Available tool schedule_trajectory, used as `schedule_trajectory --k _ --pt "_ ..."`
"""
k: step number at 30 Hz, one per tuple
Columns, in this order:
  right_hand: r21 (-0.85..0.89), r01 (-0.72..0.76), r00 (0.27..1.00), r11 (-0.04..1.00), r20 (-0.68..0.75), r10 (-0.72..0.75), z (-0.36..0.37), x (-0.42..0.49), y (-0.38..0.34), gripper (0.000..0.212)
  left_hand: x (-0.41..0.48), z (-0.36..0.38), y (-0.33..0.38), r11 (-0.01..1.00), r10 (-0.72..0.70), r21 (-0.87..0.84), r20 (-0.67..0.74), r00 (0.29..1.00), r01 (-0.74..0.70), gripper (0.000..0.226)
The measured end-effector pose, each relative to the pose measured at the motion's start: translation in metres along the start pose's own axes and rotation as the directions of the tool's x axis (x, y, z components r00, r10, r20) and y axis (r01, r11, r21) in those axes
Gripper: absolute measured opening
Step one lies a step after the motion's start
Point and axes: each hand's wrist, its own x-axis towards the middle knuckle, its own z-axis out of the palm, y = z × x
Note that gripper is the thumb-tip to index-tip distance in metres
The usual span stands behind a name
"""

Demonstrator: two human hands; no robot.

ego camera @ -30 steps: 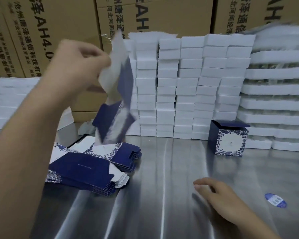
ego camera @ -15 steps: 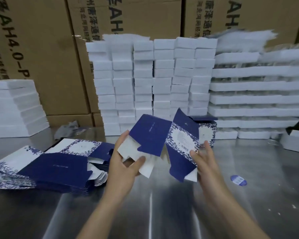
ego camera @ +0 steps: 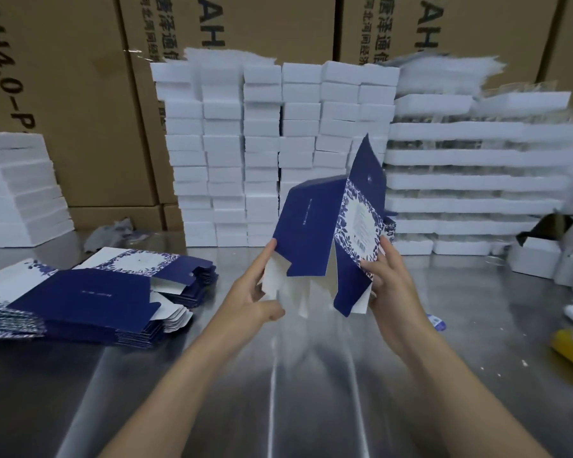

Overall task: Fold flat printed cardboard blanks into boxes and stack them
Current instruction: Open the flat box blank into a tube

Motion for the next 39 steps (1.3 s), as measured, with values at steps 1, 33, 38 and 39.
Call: schedule_trajectory --k 1,33,38,39 --pt "-0.007 0.001 1.000 1.000 0.007 -0.001 0.001 -0.001 -0.002 0.065 -0.001 0.002 0.001 1.000 0.004 -0.003 0.006 1.000 -0.004 0.103" --pt "-0.158 -0.116 0.983 0.981 0.124 0.136 0.029 -0.027 -0.010 0.030 0.013 0.001 -0.023 0.856 0.398 0.496 -0.448 0.801 -0.147 0.067" --pt "-0.217 -0.146 0.986 0.965 0.045 0.160 0.007 -0.016 -0.009 0.021 0.021 -0.013 -0.011 0.988 0.116 -0.033 -0.483 0.868 -0.151 0.052" --pt "-0.227 -0.161 0.982 0.961 0.057 0.178 0.002 -0.013 -0.010 0.021 0.022 -0.019 -0.010 0.986 0.026 -0.139 -0.414 0.910 -0.091 0.053"
